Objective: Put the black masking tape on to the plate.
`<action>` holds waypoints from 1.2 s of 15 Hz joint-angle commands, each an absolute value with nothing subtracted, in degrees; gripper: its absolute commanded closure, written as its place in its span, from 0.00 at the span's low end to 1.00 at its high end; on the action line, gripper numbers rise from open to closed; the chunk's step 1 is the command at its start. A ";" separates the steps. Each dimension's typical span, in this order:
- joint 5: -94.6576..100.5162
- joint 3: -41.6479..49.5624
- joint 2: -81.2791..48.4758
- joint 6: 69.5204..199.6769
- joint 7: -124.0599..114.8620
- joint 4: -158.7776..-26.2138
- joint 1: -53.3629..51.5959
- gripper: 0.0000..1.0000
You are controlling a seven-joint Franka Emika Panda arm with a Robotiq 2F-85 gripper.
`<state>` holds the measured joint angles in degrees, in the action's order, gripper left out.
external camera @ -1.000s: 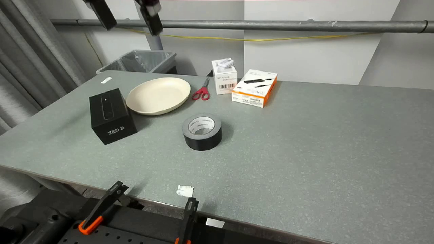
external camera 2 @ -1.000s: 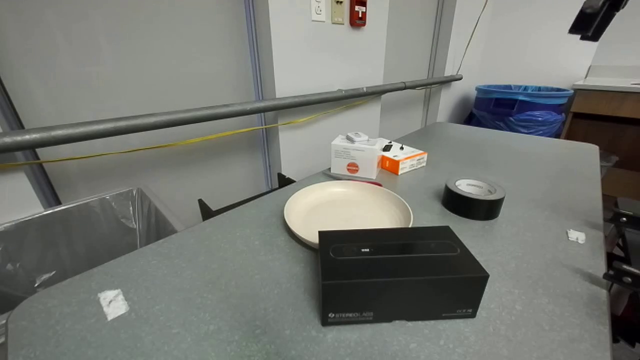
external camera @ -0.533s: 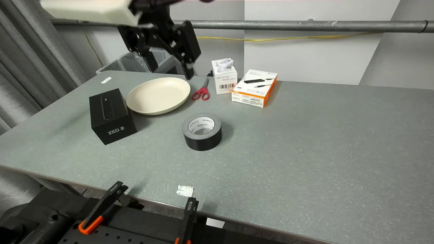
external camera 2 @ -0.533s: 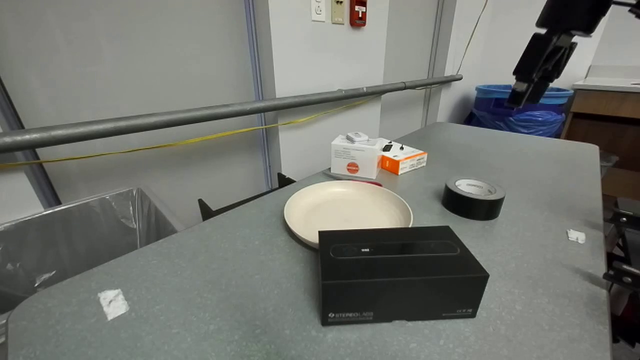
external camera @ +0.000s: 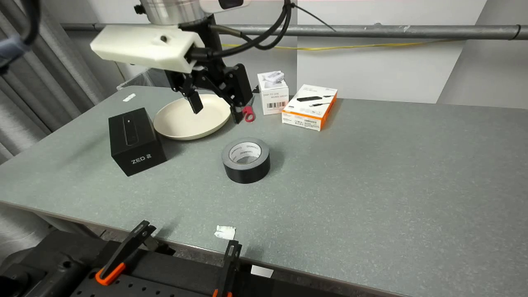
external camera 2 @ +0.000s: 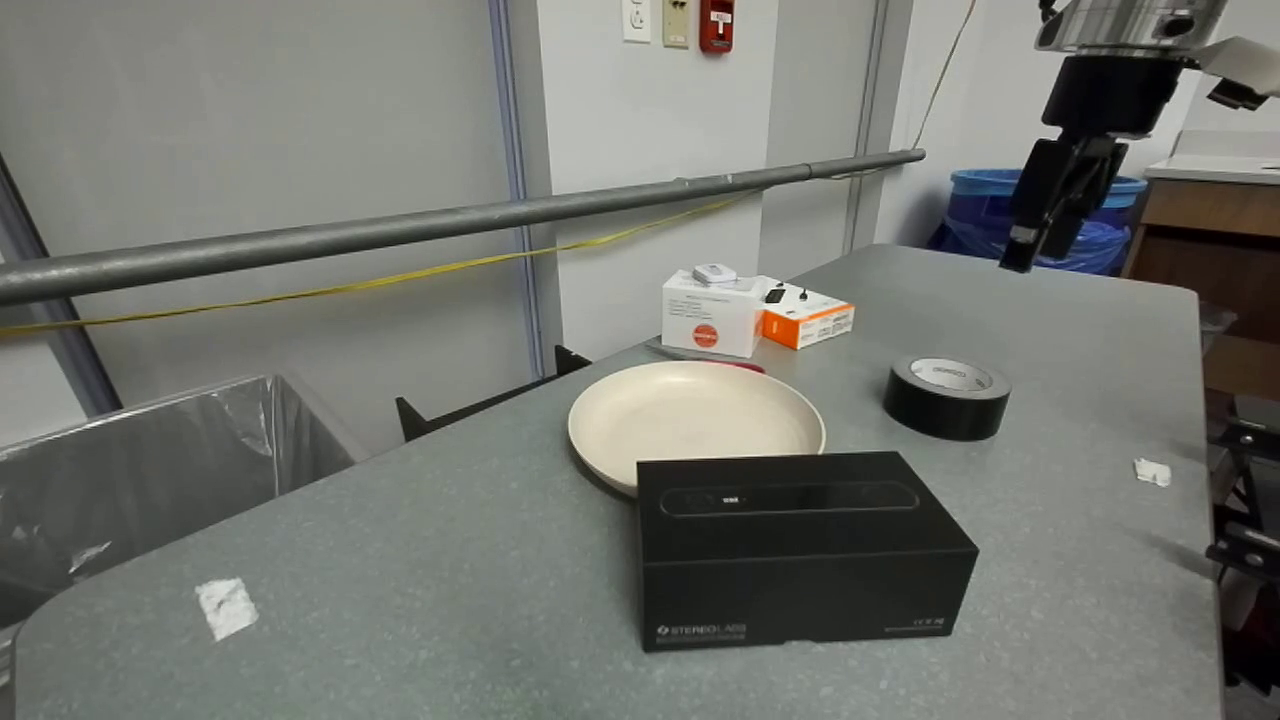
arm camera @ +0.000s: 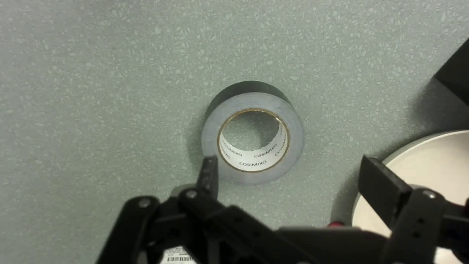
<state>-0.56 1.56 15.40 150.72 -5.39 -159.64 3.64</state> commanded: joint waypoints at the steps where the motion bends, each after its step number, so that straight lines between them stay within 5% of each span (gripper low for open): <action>1: -0.30 1.21 14.19 152.39 -5.67 -159.58 3.60 0.00; 10: 3.15 -0.66 -6.11 166.65 -13.43 -153.32 3.05 0.00; 17: 8.45 8.04 -20.98 169.28 -23.26 -144.13 -6.11 0.00; 18: 7.67 8.80 -22.18 168.98 -23.72 -143.36 -7.39 0.21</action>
